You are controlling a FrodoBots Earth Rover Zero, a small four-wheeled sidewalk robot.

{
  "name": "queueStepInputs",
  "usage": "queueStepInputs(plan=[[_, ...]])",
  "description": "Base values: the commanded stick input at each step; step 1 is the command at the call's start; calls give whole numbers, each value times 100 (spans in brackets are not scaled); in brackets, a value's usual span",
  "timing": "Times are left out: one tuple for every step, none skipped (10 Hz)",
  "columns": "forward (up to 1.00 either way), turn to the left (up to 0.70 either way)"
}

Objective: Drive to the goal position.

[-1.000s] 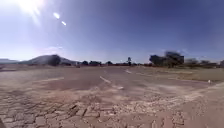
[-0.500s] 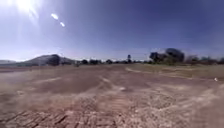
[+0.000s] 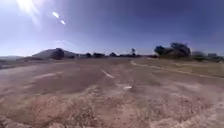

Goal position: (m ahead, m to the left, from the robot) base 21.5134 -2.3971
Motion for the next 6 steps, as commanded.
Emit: queueStepInputs(plan=[[100,0],[100,0],[100,-2],[100,-9],[100,-39],[100,-39]])
